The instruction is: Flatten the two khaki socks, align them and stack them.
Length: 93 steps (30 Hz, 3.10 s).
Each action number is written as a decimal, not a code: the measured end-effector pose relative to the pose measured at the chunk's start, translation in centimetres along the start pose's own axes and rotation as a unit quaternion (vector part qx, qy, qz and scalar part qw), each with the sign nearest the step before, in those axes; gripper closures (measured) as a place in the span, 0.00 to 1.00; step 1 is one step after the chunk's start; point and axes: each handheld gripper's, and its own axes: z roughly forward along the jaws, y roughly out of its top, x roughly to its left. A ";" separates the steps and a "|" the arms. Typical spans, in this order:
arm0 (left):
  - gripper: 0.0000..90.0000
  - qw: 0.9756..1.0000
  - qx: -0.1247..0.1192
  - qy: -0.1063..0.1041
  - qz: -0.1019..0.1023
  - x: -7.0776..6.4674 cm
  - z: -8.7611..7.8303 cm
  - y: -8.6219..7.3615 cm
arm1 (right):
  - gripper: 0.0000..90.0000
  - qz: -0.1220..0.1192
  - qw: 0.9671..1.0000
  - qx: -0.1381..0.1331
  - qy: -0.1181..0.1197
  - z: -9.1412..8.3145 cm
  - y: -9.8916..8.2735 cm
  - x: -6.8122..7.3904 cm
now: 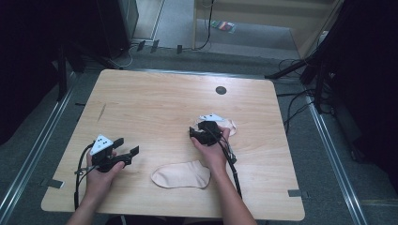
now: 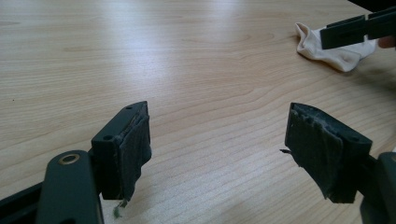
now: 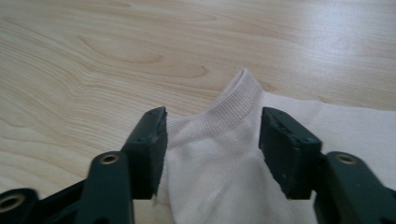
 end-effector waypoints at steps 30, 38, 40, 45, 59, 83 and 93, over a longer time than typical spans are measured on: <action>0.25 1.000 -0.017 -0.002 -0.009 0.4 -0.4 0.0 | 0.97 -0.023 0.991 -0.071 0.110 -5.1 5.0 7.8; 0.45 1.000 -0.028 -0.011 -0.003 0.3 -0.6 -0.1 | 0.97 0.044 0.967 -0.071 0.241 -5.2 4.0 7.7; 0.53 0.999 -0.030 -0.013 0.001 0.2 -0.6 -0.1 | 0.97 0.061 0.968 -0.065 0.235 -4.3 2.9 6.5; 0.67 1.000 -0.023 -0.020 0.001 0.2 -0.5 -0.1 | 0.93 0.103 0.975 -0.036 0.196 -1.9 -0.2 2.2; 0.81 1.000 -0.010 -0.024 -0.005 0.3 -0.3 -0.1 | 0.64 0.148 0.986 -0.040 0.060 -4.0 -2.9 -5.6; 0.56 0.991 0.096 -0.065 0.067 -7.4 5.8 3.5 | 0.59 0.057 0.998 -0.023 0.001 -4.2 -1.9 -5.1; 0.73 0.984 0.155 -0.062 0.065 -9.3 8.9 4.2 | 0.64 0.063 0.998 -0.021 0.006 -3.2 -1.9 -4.8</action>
